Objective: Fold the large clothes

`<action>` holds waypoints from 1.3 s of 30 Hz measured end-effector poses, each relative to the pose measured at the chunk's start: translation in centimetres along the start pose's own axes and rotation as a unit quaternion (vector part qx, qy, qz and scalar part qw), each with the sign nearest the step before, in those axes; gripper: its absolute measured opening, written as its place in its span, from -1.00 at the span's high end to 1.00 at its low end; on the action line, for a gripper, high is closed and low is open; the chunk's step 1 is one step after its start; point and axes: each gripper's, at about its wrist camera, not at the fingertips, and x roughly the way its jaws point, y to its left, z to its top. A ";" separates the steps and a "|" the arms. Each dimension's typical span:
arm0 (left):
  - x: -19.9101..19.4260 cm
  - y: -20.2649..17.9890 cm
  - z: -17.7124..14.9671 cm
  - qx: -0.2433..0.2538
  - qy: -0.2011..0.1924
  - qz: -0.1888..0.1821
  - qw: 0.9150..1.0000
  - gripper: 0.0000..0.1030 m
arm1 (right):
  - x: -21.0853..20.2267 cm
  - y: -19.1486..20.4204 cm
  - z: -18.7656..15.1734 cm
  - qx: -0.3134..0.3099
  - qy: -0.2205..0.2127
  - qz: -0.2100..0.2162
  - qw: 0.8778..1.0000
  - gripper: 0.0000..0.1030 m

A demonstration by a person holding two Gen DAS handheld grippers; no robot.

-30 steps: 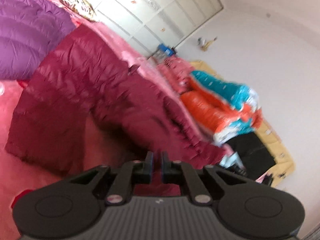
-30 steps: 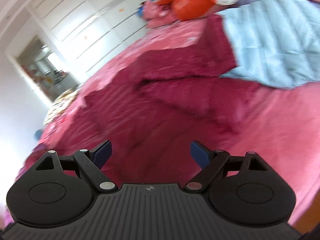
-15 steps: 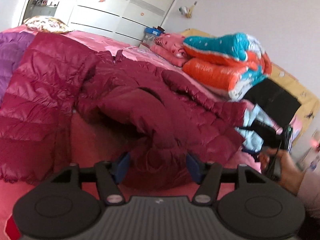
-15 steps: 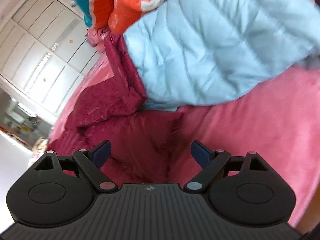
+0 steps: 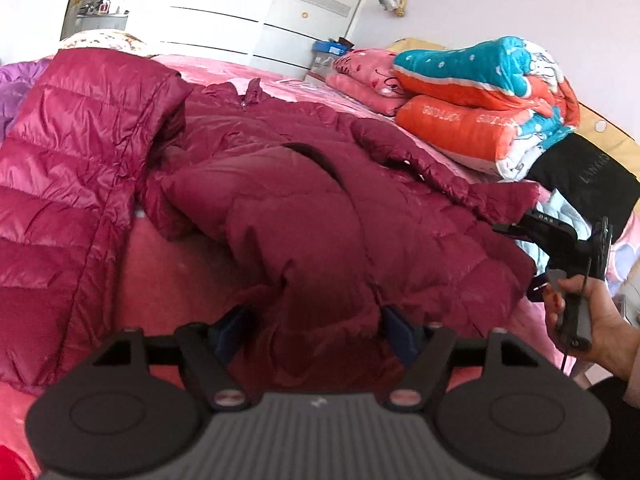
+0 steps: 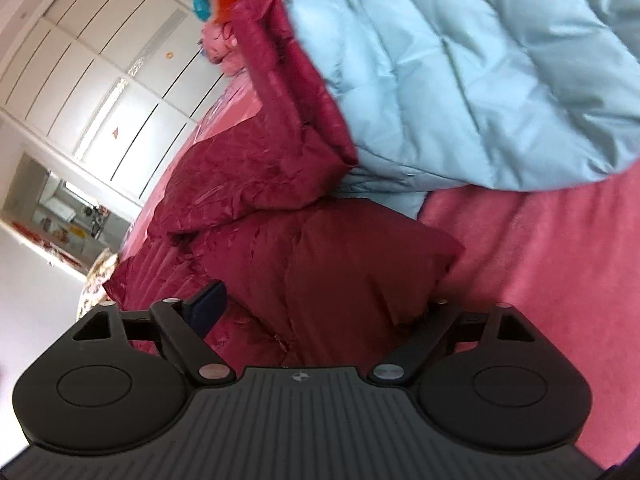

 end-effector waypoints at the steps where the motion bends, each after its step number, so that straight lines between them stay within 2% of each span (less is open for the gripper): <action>1: 0.2 -0.5 0.0 0.000 0.001 0.001 1.000 -0.15 | 0.0 0.0 0.0 0.002 0.003 -0.002 1.000 -0.49; 2: 0.3 -0.6 0.0 0.002 0.005 0.003 1.000 0.12 | 0.0 -0.2 0.0 0.007 0.006 -0.001 1.000 -0.07; 3: 0.4 -0.8 0.1 0.005 0.009 0.006 1.000 0.36 | 0.0 -0.3 0.0 0.012 0.008 0.001 1.000 0.08; 6: 0.2 -1.4 0.1 0.011 0.018 0.005 1.000 0.70 | -1.1 -0.4 -0.2 0.022 -0.002 0.014 1.000 0.34; 8: -0.2 -1.4 0.4 -0.003 0.024 -0.007 1.000 0.79 | -2.2 -0.2 -0.3 0.029 -0.014 0.032 0.999 0.54; 11: -1.1 -0.9 0.8 -0.041 0.028 -0.024 0.998 0.86 | -4.2 0.4 -0.6 0.024 -0.023 0.049 0.998 0.68; 16: -4.1 0.6 1.5 -0.111 0.026 -0.046 0.992 0.89 | -8.5 2.7 -1.5 -0.034 -0.025 0.070 0.997 0.74; 23: -9.3 2.9 0.8 -0.165 0.031 -0.034 0.985 0.94 | -15.5 4.9 -3.4 -0.093 -0.024 0.098 0.991 0.83; 27: -11.1 3.1 -0.3 -0.161 0.041 -0.013 0.986 1.00 | -17.7 5.0 -4.0 -0.114 -0.020 0.079 0.990 0.82; 30: -11.7 2.9 -1.1 -0.139 0.044 0.007 0.989 0.99 | -18.0 4.6 -3.5 -0.114 -0.026 0.058 0.991 0.61; 31: -11.7 2.9 -1.2 -0.138 0.043 0.007 0.989 0.99 | -17.9 4.0 -3.0 -0.098 -0.023 0.054 0.993 0.29; 32: -11.6 2.9 -1.3 -0.137 0.041 0.006 0.990 0.97 | -17.6 3.4 -2.4 -0.084 -0.016 0.052 0.995 -0.50; 33: -11.5 2.9 -1.4 -0.132 0.040 0.007 0.990 0.97 | -17.4 3.0 -2.1 -0.077 -0.016 0.049 0.996 -0.88; 34: -11.3 2.8 -1.5 -0.124 0.041 0.011 0.991 0.97 | -17.3 2.6 -2.0 -0.078 -0.025 0.043 0.996 -1.00; 37: -10.7 2.9 -1.6 -0.110 0.044 0.016 0.993 0.80 | -16.3 1.6 -0.9 -0.097 -0.028 0.017 0.995 -1.00; 39: -10.2 3.0 -1.4 -0.106 0.039 0.018 0.993 0.37 | -15.1 0.9 0.1 -0.096 -0.027 0.003 0.995 -1.00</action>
